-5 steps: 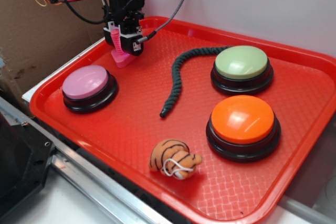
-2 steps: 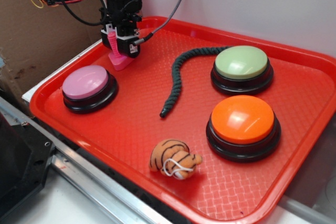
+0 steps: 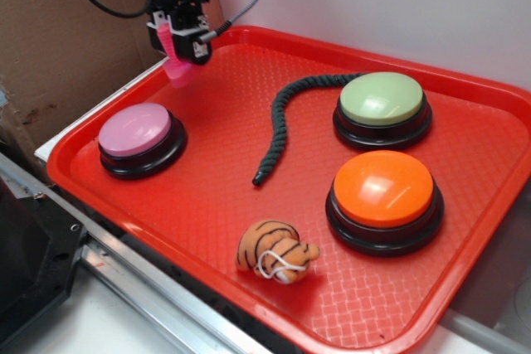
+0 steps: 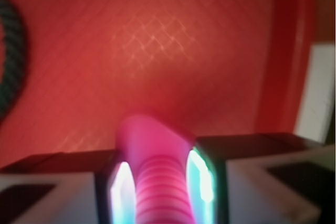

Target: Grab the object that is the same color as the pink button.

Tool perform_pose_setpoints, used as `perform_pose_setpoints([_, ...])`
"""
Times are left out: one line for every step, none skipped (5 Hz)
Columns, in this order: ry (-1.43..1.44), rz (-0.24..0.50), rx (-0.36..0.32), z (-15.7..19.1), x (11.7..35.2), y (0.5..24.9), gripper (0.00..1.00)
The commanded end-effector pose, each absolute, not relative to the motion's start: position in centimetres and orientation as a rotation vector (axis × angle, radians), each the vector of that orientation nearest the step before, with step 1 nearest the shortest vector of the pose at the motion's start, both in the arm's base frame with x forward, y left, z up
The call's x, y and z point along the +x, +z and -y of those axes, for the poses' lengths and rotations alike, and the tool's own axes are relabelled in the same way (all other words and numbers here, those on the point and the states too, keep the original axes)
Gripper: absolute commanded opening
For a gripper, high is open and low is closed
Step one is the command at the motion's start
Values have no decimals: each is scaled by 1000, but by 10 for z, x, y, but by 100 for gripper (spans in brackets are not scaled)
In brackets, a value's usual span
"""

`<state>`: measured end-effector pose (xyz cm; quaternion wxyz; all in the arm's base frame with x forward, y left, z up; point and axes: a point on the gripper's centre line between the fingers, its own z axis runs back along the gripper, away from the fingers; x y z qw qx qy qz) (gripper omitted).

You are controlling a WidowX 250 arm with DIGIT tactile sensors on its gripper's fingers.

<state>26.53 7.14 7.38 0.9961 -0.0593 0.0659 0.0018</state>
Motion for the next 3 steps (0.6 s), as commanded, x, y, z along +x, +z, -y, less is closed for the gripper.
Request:
perform_pose_setpoints([375, 18, -95, -41, 194, 185, 0])
perform_pose_setpoints([340, 82, -91, -15, 170, 232, 0])
perform_pose_setpoints([300, 67, -82, -6, 166, 248, 0])
